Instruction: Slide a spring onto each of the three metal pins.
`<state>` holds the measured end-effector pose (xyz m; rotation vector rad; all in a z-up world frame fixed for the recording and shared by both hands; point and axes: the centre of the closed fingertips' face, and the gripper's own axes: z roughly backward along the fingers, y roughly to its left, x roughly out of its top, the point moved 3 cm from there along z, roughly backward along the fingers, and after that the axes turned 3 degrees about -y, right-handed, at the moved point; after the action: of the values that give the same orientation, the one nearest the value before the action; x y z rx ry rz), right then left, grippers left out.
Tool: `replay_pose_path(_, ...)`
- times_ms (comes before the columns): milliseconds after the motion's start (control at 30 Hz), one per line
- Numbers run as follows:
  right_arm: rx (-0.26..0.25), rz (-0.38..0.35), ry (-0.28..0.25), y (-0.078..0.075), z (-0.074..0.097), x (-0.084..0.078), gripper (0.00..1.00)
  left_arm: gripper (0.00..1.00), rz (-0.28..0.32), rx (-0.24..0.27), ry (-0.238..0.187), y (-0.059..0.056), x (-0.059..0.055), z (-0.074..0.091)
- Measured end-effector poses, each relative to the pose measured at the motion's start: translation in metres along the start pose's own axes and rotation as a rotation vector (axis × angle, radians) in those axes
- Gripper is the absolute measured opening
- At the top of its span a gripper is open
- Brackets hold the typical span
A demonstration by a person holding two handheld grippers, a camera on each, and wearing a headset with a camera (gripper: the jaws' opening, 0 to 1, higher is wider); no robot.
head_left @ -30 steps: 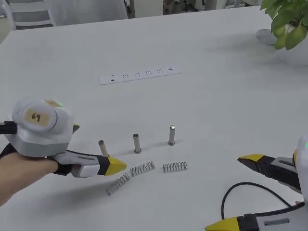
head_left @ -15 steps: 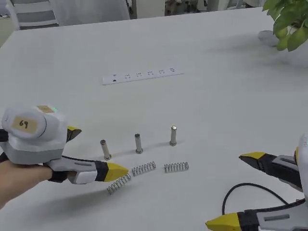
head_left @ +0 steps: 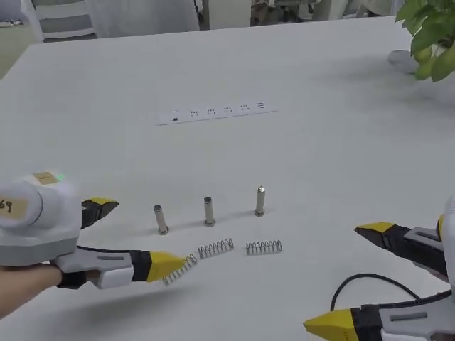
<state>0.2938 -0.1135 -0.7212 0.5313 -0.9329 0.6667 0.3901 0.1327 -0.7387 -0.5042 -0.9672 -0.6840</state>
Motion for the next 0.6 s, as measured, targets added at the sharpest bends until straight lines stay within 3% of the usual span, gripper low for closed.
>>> replay_pose_path(300,0.006,0.014,0.003,-0.002,-0.003,0.004,0.96,0.96,0.009,0.006,-0.039,-0.007,-0.002,0.015)
replay_pose_path(600,0.022,0.034,0.013,0.0,-0.006,0.006,0.96,0.98,-0.003,-0.018,-0.087,-0.023,-0.002,0.024)
